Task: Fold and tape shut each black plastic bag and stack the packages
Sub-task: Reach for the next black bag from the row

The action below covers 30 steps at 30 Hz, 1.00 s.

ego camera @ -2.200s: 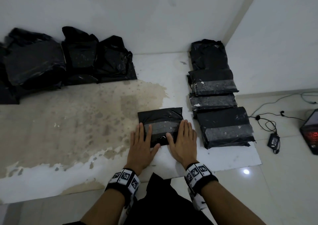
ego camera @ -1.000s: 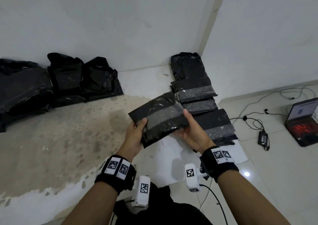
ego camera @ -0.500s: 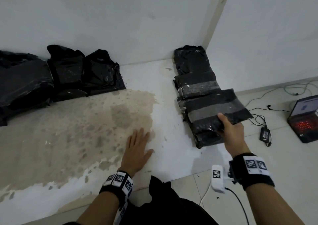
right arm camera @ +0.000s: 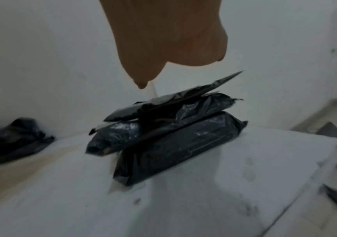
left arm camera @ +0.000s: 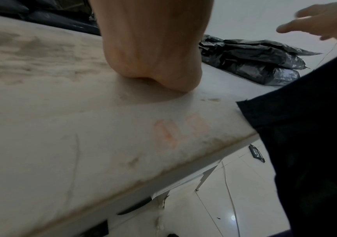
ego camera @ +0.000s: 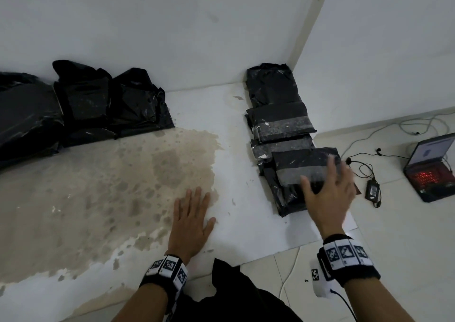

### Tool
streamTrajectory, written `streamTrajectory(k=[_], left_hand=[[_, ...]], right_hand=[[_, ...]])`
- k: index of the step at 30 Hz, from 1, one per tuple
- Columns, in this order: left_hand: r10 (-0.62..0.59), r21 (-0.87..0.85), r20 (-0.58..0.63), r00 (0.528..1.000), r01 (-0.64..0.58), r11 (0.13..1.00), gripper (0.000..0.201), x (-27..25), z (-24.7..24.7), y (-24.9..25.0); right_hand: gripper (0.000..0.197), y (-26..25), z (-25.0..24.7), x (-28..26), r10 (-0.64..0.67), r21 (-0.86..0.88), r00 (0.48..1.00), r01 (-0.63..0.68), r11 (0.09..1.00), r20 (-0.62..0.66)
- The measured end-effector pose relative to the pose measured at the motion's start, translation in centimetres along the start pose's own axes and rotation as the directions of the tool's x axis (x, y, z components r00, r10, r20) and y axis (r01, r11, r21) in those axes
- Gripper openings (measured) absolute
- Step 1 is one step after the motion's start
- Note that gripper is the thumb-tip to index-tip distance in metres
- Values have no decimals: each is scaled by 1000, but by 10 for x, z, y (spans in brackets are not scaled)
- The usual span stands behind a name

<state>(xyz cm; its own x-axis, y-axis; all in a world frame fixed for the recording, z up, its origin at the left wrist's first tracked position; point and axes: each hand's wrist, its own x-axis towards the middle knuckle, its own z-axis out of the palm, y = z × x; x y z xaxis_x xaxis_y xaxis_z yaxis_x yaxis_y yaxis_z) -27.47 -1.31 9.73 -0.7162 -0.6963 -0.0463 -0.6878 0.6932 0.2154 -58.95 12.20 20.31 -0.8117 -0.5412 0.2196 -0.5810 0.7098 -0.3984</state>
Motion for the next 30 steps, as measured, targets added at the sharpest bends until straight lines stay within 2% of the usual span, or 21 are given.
streamTrajectory(k=[2, 5, 8, 12, 15, 18, 22, 26, 28, 30], left_hand=[[-4, -26, -6, 1000, 4, 1000, 72, 1, 1, 0], [-27, -81, -38, 999, 24, 996, 69, 4, -1, 2], [-49, -126, -103, 993, 36, 991, 56, 27, -9, 1], [-78, -249, -132, 988, 43, 968, 48, 108, -38, 4], [-128, -411, -28, 991, 105, 905, 37, 191, -58, 15], [-140, -589, 71, 988, 155, 793, 29, 277, -70, 31], [-223, -666, 164, 961, 274, 694, 38, 373, -81, 66], [-347, -660, 252, 903, 423, 622, 53, 426, -77, 85], [-427, -664, 260, 866, 481, 572, 49, 434, -73, 87], [-481, -653, 220, 848, 495, 573, 40, 436, -70, 88]], right_hand=[[78, -6, 13, -2, -121, -46, 982, 129, 991, 143], [74, -8, 27, -10, -173, -82, 955, 198, 977, 241], [70, -8, 32, -12, -176, -91, 959, 200, 976, 221], [67, -6, 35, -10, -188, -97, 963, 209, 973, 196], [66, -4, 39, -12, -202, -88, 962, 220, 971, 182], [65, -1, 44, -14, -199, -94, 963, 218, 971, 181], [67, 1, 51, -12, -186, -88, 966, 204, 975, 181], [64, 2, 58, -12, -170, -87, 974, 184, 979, 148], [64, 2, 61, -11, -176, -91, 976, 189, 978, 130], [64, 3, 62, -11, -180, -91, 976, 192, 977, 122]])
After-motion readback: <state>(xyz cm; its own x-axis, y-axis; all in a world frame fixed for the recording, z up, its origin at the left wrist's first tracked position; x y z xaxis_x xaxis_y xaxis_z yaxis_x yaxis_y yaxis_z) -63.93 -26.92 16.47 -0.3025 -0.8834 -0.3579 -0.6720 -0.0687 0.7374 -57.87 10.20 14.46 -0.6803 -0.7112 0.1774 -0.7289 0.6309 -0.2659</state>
